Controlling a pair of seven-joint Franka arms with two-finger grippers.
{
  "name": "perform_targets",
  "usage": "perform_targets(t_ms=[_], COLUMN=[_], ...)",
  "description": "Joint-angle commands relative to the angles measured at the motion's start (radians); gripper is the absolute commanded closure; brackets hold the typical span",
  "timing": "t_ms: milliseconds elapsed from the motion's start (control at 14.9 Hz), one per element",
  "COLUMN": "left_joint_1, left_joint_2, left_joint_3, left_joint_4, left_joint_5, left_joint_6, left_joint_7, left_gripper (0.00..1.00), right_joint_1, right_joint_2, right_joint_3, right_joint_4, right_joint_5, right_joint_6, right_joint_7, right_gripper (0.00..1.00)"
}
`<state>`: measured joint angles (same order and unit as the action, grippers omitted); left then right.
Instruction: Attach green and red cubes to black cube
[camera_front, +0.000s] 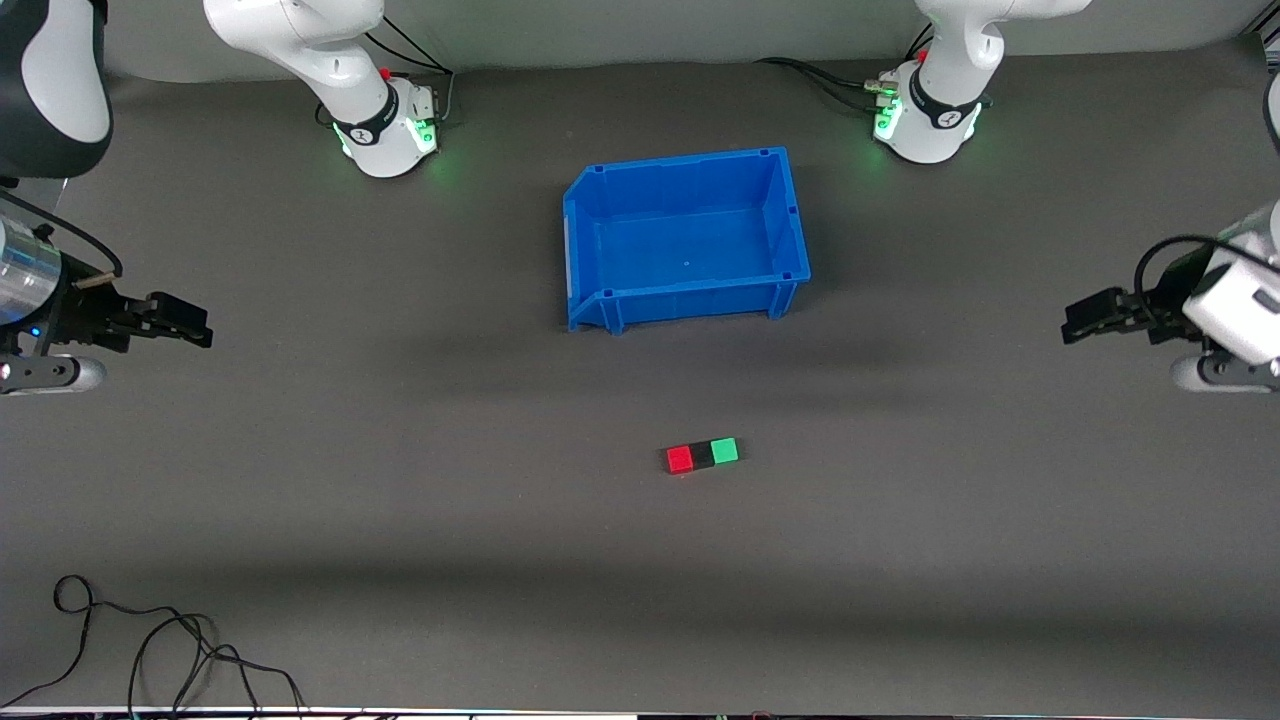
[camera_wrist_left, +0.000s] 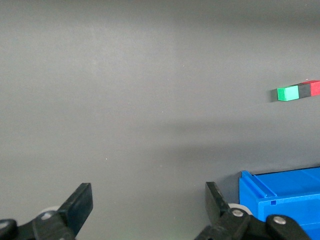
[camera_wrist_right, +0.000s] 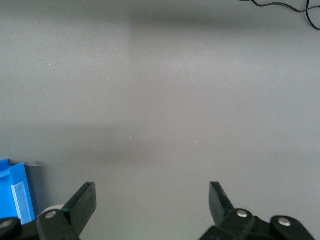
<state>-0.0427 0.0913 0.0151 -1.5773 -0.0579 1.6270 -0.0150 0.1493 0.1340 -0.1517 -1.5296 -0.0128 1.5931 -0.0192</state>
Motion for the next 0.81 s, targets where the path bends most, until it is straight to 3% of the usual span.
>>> perform_targets(t_ms=[0,740], left_joint_1=[-0.009,-0.006], left_joint_2=[-0.078,-0.073], left_joint_3=[0.000,0.003], left_joint_4=[-0.092,-0.061], left_joint_5=[0.021,0.023], left_joint_6=[0.047,0.002], left_joint_7=[0.021,0.073], left_gripper=[0.00,0.00], right_joint_1=[0.003,0.006], right_joint_2=[0.022,0.012], right_joint_3=[-0.002,-0.003], right_joint_4=[0.023,0.065], right_joint_5=[-0.004,0.004], right_joint_6=[0.001,-0.050], right_joint_7=[0.036,0.038], right_gripper=[0.00,0.00])
